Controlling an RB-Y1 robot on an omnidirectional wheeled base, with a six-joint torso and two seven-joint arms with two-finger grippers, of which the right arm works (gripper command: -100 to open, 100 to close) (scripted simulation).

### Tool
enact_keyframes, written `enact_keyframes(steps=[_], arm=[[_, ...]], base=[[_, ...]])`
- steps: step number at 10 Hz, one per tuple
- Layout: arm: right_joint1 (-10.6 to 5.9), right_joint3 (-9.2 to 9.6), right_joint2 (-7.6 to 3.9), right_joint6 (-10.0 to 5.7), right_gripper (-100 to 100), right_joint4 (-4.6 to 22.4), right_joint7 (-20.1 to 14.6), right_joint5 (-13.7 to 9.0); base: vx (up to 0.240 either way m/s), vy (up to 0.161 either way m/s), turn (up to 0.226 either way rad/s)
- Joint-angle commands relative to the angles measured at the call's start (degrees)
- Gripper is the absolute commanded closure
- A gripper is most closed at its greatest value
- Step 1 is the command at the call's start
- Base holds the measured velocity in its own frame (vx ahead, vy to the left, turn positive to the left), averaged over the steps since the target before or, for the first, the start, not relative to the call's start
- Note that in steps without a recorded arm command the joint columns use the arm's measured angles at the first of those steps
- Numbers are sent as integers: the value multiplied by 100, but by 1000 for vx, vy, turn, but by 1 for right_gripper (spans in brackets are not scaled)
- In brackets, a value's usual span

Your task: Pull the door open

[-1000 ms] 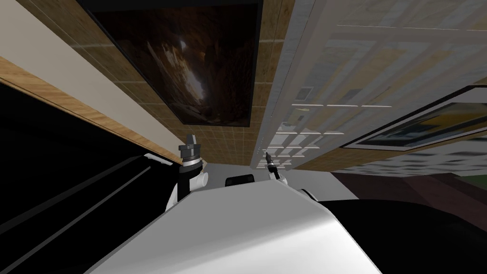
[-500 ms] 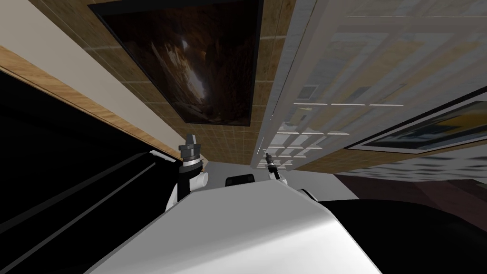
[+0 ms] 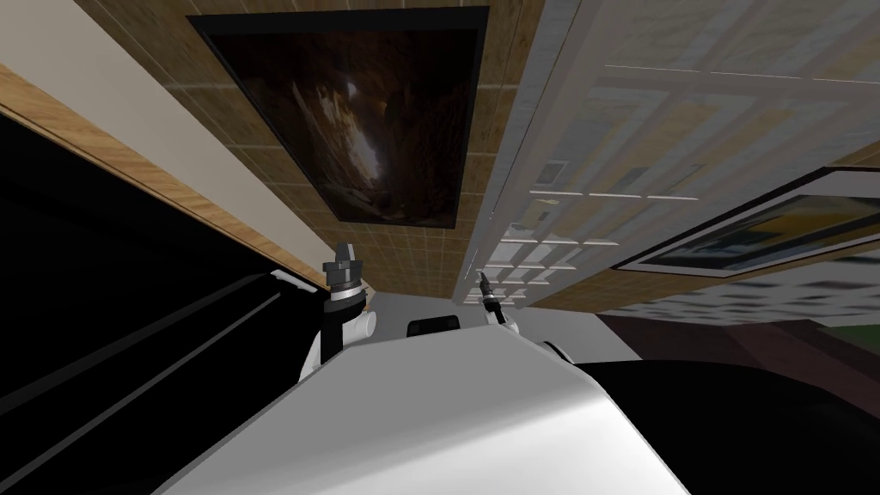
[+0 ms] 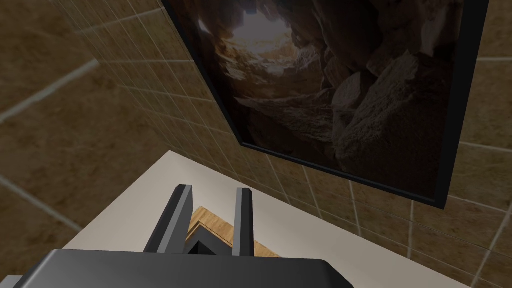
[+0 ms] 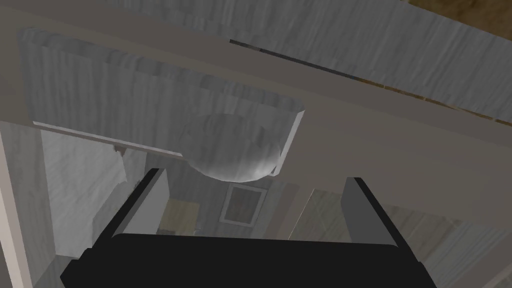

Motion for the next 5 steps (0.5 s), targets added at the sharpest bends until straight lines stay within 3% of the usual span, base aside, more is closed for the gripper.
enact_keyframes(steps=[1,5], arm=[[-30,-8,5,-33,-100,56,286,83],[-52,-30,18,-51,-100,77,877,272]], base=[[-10,27,-74],[-9,16,-54]])
